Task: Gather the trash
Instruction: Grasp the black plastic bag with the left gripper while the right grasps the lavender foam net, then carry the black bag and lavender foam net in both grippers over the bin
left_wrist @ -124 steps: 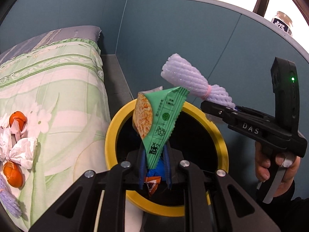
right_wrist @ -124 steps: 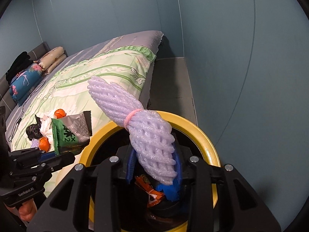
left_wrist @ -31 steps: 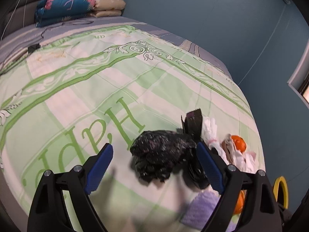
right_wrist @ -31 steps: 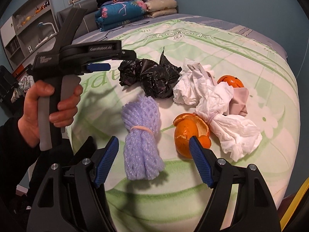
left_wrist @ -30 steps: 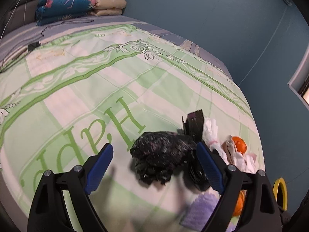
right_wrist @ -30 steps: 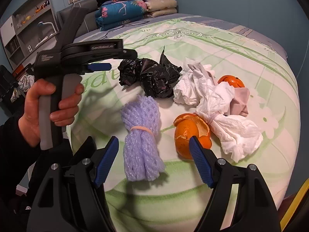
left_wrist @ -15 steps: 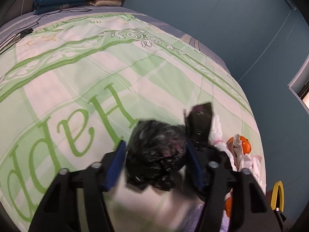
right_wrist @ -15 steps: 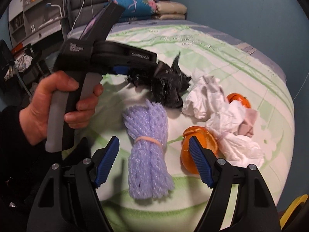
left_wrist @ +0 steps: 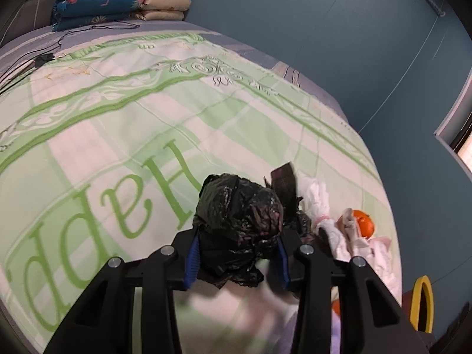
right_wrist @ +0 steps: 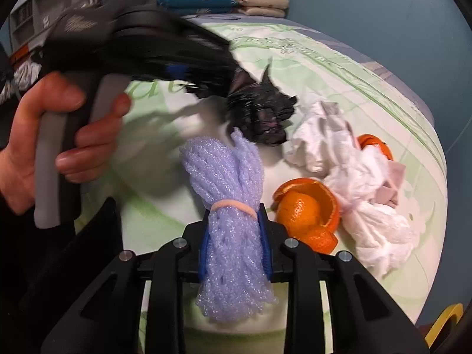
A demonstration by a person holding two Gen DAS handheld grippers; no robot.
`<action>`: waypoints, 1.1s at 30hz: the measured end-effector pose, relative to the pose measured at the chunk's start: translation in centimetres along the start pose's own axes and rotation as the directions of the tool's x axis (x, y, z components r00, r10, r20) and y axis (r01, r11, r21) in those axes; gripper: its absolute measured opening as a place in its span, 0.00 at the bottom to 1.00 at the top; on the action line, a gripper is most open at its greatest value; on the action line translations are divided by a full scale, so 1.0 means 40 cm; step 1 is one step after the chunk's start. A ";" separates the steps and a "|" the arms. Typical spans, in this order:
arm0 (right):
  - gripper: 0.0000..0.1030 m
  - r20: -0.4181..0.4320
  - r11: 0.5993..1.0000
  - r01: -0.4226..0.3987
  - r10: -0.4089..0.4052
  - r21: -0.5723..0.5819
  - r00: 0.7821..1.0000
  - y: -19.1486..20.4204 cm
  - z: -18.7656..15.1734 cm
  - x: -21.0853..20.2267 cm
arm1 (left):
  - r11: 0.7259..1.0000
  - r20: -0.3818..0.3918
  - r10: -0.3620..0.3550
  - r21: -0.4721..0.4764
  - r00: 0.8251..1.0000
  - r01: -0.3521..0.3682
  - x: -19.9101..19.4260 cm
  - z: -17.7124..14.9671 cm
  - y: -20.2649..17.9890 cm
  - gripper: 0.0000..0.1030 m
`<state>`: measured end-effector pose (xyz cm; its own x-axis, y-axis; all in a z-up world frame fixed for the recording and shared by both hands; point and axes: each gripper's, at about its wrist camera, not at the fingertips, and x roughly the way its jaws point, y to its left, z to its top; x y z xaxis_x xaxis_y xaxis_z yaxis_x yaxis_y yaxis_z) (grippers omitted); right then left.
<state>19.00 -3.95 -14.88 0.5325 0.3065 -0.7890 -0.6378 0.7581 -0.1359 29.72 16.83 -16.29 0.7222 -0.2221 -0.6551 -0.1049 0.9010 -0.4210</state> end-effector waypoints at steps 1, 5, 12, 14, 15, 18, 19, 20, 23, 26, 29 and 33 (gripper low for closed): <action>0.24 0.012 1.000 -0.002 0.002 0.018 1.000 -0.010 0.002 -0.016 | 1.000 0.011 0.004 0.004 1.000 -0.004 -0.017 0.002 0.002 0.37; 0.24 0.049 0.998 -0.009 0.006 0.058 0.999 -0.041 0.004 -0.076 | 1.000 0.045 0.013 -0.001 0.999 -0.013 -0.077 0.007 0.014 0.37; 0.24 0.109 0.988 0.044 -0.061 0.151 0.992 -0.149 -0.020 -0.196 | 0.999 0.110 0.037 0.001 0.993 -0.037 -0.197 0.002 0.024 0.37; 0.24 0.129 0.981 0.044 -0.070 0.191 0.989 -0.177 -0.029 -0.237 | 0.999 0.132 0.044 0.013 0.990 -0.046 -0.231 -0.003 0.015 0.37; 0.24 0.140 0.977 0.043 -0.073 0.208 0.987 -0.187 -0.036 -0.255 | 0.999 0.144 0.045 0.020 0.989 -0.049 -0.249 -0.006 0.009 0.37; 0.24 0.173 0.966 0.030 -0.077 0.257 0.982 -0.221 -0.049 -0.319 | 0.997 0.180 0.049 0.043 0.982 -0.058 -0.303 -0.015 -0.024 0.37; 0.24 0.188 0.962 0.022 -0.075 0.271 0.979 -0.232 -0.056 -0.347 | 0.997 0.191 0.043 0.053 0.981 -0.054 -0.319 -0.019 -0.037 0.37; 0.24 0.196 0.961 0.019 -0.075 0.276 0.978 -0.234 -0.056 -0.363 | 0.997 0.197 0.037 0.060 0.980 -0.050 -0.330 -0.023 -0.051 0.37; 0.24 0.226 0.958 0.013 -0.080 0.286 0.971 -0.243 -0.074 -0.416 | 0.995 0.215 0.014 0.096 0.977 -0.035 -0.376 -0.040 -0.108 0.37; 0.24 0.253 0.956 0.003 -0.081 0.293 0.964 -0.251 -0.081 -0.452 | 0.991 0.220 -0.018 0.135 0.975 -0.012 -0.412 -0.060 -0.163 0.37; 0.24 0.276 0.952 -0.002 -0.086 0.305 0.957 -0.267 -0.103 -0.492 | 0.986 0.218 -0.044 0.169 0.975 0.007 -0.445 -0.077 -0.223 0.37; 0.24 0.293 0.946 0.008 -0.108 0.323 0.950 -0.287 -0.129 -0.537 | 0.973 0.200 -0.078 0.228 0.977 0.031 -0.477 -0.107 -0.307 0.37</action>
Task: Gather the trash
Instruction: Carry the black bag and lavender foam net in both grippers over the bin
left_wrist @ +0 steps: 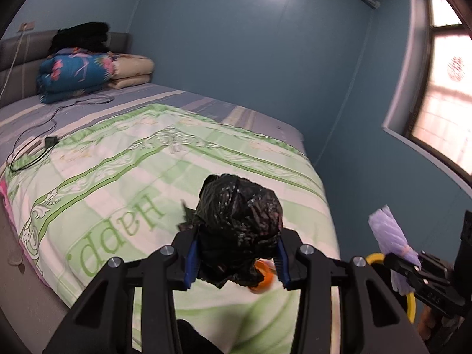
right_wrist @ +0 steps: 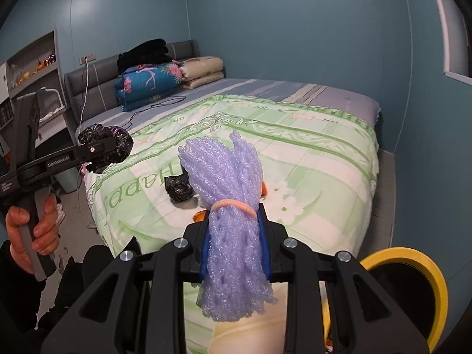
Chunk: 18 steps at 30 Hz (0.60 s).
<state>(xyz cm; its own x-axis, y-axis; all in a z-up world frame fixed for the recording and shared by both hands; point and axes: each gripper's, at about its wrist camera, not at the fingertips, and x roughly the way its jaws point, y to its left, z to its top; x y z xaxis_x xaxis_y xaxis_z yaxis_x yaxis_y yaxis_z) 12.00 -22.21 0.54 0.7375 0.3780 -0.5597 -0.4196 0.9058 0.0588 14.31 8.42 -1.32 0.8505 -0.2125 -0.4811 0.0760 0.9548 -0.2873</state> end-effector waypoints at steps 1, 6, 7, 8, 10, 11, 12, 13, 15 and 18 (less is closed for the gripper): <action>0.24 0.008 1.000 0.007 -0.007 0.007 1.000 -0.010 -0.001 -0.014 | 1.000 -0.003 -0.006 0.009 1.000 0.006 -0.004 -0.003 -0.016 0.37; 0.24 0.031 0.999 0.038 -0.039 0.039 0.999 -0.058 -0.009 -0.066 | 0.996 -0.024 -0.074 0.050 0.997 0.075 -0.027 -0.014 -0.109 0.37; 0.24 0.035 0.998 0.048 -0.049 0.048 0.998 -0.070 -0.011 -0.076 | 0.995 -0.024 -0.085 0.059 0.996 0.086 -0.032 -0.016 -0.124 0.37; 0.24 0.040 0.997 0.059 -0.061 0.056 0.997 -0.082 -0.013 -0.085 | 0.992 -0.023 -0.097 0.076 0.995 0.098 -0.039 -0.018 -0.145 0.37; 0.24 0.047 0.994 0.078 -0.081 0.071 0.996 -0.105 -0.019 -0.102 | 0.987 -0.023 -0.119 0.109 0.993 0.121 -0.051 -0.021 -0.187 0.37; 0.24 0.049 0.993 0.084 -0.088 0.077 0.995 -0.116 -0.021 -0.108 | 0.985 -0.024 -0.128 0.117 0.991 0.130 -0.054 -0.021 -0.198 0.37; 0.24 0.052 0.992 0.089 -0.094 0.084 0.994 -0.127 -0.023 -0.113 | 0.981 -0.026 -0.140 0.129 0.990 0.142 -0.057 -0.021 -0.215 0.37; 0.24 0.055 0.990 0.101 -0.107 0.094 0.993 -0.140 -0.027 -0.122 | 0.977 -0.028 -0.152 0.146 0.988 0.155 -0.061 -0.022 -0.236 0.37; 0.25 0.059 0.988 0.117 -0.123 0.103 0.991 -0.160 -0.034 -0.137 | 0.971 -0.027 -0.169 0.169 0.985 0.171 -0.067 -0.025 -0.266 0.37; 0.25 0.064 0.982 0.142 -0.151 0.126 0.987 -0.193 -0.045 -0.159 | 0.959 -0.031 -0.192 0.205 0.981 0.195 -0.071 -0.027 -0.315 0.37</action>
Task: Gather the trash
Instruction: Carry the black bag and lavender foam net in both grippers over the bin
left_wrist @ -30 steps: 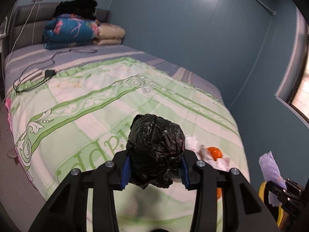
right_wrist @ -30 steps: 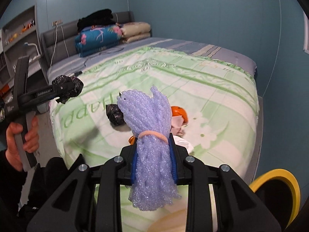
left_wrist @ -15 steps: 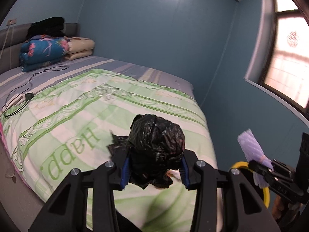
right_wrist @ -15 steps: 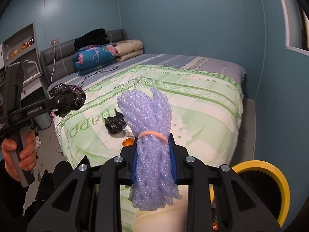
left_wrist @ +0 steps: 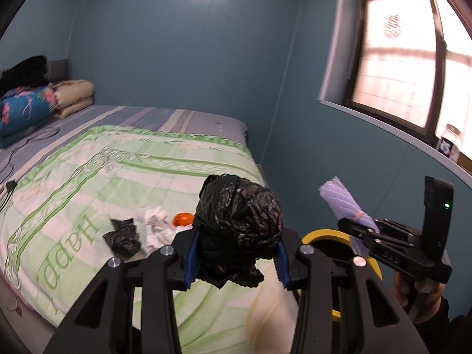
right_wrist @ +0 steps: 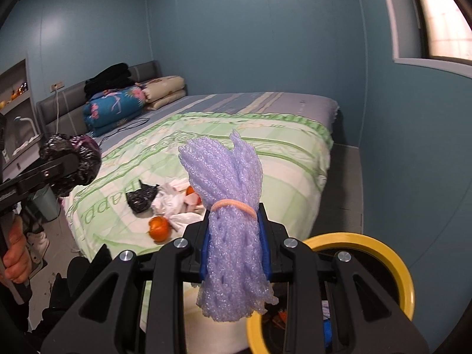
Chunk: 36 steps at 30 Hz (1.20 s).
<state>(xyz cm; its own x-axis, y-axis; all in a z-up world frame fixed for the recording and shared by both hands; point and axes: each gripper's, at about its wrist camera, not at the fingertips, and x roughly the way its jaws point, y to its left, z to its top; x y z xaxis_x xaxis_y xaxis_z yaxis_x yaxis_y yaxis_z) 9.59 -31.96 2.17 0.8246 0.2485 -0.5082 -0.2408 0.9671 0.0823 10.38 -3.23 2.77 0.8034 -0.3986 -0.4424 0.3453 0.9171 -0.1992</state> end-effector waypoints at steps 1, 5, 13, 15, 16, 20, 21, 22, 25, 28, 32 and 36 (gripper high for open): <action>0.25 0.003 1.000 0.010 -0.010 0.006 1.000 -0.010 -0.003 -0.004 | 1.000 -0.003 -0.013 0.012 1.000 0.013 0.004 0.002 -0.017 0.38; 0.25 0.008 0.999 0.041 -0.041 0.032 0.999 -0.059 -0.011 -0.022 | 0.998 -0.008 -0.040 0.055 0.999 0.040 0.021 0.010 -0.073 0.38; 0.25 0.008 0.991 0.096 -0.097 0.089 0.995 -0.128 -0.032 -0.035 | 0.987 -0.041 -0.102 0.123 0.994 0.106 0.088 0.032 -0.166 0.38; 0.25 0.006 0.989 0.104 -0.105 0.101 0.994 -0.136 -0.038 -0.032 | 0.984 -0.050 -0.117 0.126 0.992 0.123 0.100 0.030 -0.188 0.38; 0.25 0.003 0.988 0.107 -0.108 0.110 0.994 -0.145 -0.043 -0.031 | 0.983 -0.055 -0.125 0.127 0.991 0.131 0.106 0.029 -0.194 0.38; 0.25 -0.006 0.984 0.116 -0.117 0.134 0.993 -0.177 -0.059 -0.025 | 0.978 -0.078 -0.149 0.135 0.986 0.159 0.138 0.020 -0.231 0.38; 0.25 -0.009 0.983 0.119 -0.119 0.138 0.993 -0.182 -0.062 -0.024 | 0.977 -0.084 -0.154 0.136 0.984 0.165 0.146 0.018 -0.240 0.38; 0.25 -0.011 0.982 0.123 -0.123 0.144 0.992 -0.189 -0.067 -0.021 | 0.976 -0.090 -0.160 0.137 0.983 0.171 0.154 0.016 -0.249 0.38; 0.25 -0.016 0.978 0.139 -0.138 0.155 0.990 -0.206 -0.075 -0.017 | 0.973 -0.105 -0.171 0.139 0.980 0.185 0.174 0.007 -0.266 0.37; 0.25 -0.022 0.973 0.148 -0.146 0.176 0.989 -0.228 -0.086 -0.015 | 0.970 -0.120 -0.183 0.139 0.976 0.199 0.196 0.001 -0.284 0.38; 0.25 -0.031 0.968 0.161 -0.158 0.194 0.987 -0.249 -0.098 -0.011 | 0.966 -0.140 -0.196 0.140 0.971 0.216 0.220 -0.008 -0.305 0.38; 0.25 -0.046 0.962 0.170 -0.164 0.213 0.985 -0.270 -0.109 0.000 | 0.963 -0.156 -0.205 0.145 0.966 0.228 0.243 -0.021 -0.323 0.38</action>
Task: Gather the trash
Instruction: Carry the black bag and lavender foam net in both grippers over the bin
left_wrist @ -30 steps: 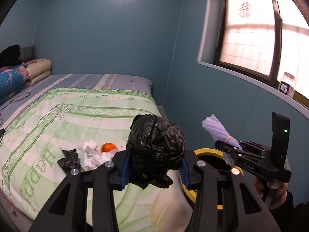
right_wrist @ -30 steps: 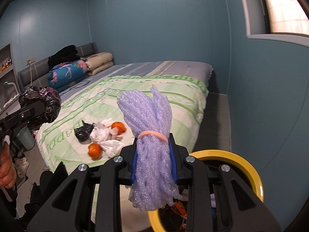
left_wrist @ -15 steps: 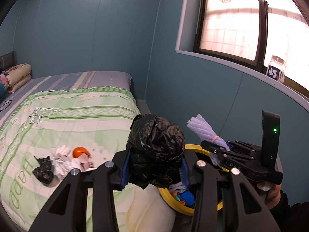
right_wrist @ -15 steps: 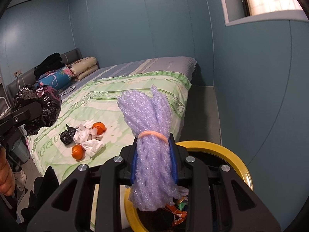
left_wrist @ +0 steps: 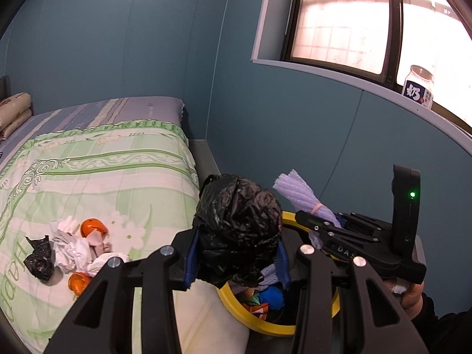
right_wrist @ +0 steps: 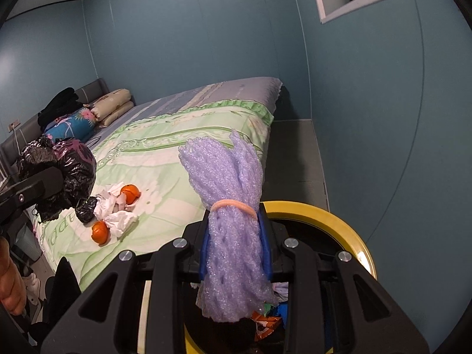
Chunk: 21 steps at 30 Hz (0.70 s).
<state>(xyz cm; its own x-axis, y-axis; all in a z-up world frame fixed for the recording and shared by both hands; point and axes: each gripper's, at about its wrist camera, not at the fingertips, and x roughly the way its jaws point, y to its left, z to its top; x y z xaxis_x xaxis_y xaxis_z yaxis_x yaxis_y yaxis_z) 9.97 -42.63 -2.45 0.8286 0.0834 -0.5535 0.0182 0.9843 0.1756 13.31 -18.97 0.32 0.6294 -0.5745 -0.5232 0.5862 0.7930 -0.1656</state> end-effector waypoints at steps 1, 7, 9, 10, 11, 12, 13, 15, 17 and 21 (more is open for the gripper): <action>0.25 -0.004 1.000 0.002 -0.002 0.006 1.000 -0.005 -0.002 0.005 | 1.000 -0.004 -0.004 -0.001 1.000 0.004 0.005 0.000 -0.004 0.38; 0.25 -0.028 0.999 0.009 -0.008 0.033 1.000 -0.029 -0.015 0.024 | 1.000 -0.027 -0.015 0.002 1.000 0.015 0.036 -0.011 -0.018 0.38; 0.25 -0.038 0.999 0.013 -0.011 0.044 0.999 -0.038 -0.019 0.030 | 1.000 -0.034 -0.018 0.000 0.999 0.018 0.047 -0.015 -0.023 0.38; 0.25 -0.044 0.999 0.014 -0.011 0.048 0.999 -0.041 -0.021 0.033 | 1.000 -0.037 -0.018 0.000 0.999 0.018 0.053 -0.016 -0.025 0.38; 0.25 -0.048 0.999 0.015 -0.013 0.053 0.999 -0.044 -0.022 0.035 | 1.000 -0.041 -0.018 0.002 0.999 0.018 0.060 -0.017 -0.028 0.38; 0.25 -0.054 0.998 0.019 -0.016 0.059 0.998 -0.049 -0.024 0.039 | 1.000 -0.044 -0.015 0.004 0.999 0.015 0.067 -0.019 -0.032 0.38; 0.25 -0.058 0.998 0.023 -0.019 0.063 0.998 -0.051 -0.024 0.041 | 1.000 -0.045 -0.013 0.006 0.999 0.013 0.072 -0.021 -0.032 0.38; 0.25 -0.067 0.997 0.029 -0.024 0.075 0.997 -0.060 -0.026 0.047 | 1.000 -0.049 -0.013 0.007 0.999 0.013 0.089 -0.025 -0.035 0.38; 0.25 -0.077 0.996 0.036 -0.029 0.087 0.997 -0.070 -0.030 0.053 | 1.000 -0.068 -0.026 -0.005 0.997 0.026 0.116 -0.030 -0.033 0.38; 0.25 -0.095 0.994 0.045 -0.036 0.098 0.995 -0.083 -0.035 0.061 | 0.999 -0.097 -0.047 -0.028 0.994 0.045 0.158 -0.039 -0.027 0.38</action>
<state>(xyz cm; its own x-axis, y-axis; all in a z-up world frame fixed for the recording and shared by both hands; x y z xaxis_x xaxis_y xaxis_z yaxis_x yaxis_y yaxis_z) 11.14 -45.49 -5.51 0.7705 0.0625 -0.6344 0.1105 0.9670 0.2296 15.84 -23.14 -4.10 0.5487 -0.5893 -0.5930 0.5993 0.7718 -0.2124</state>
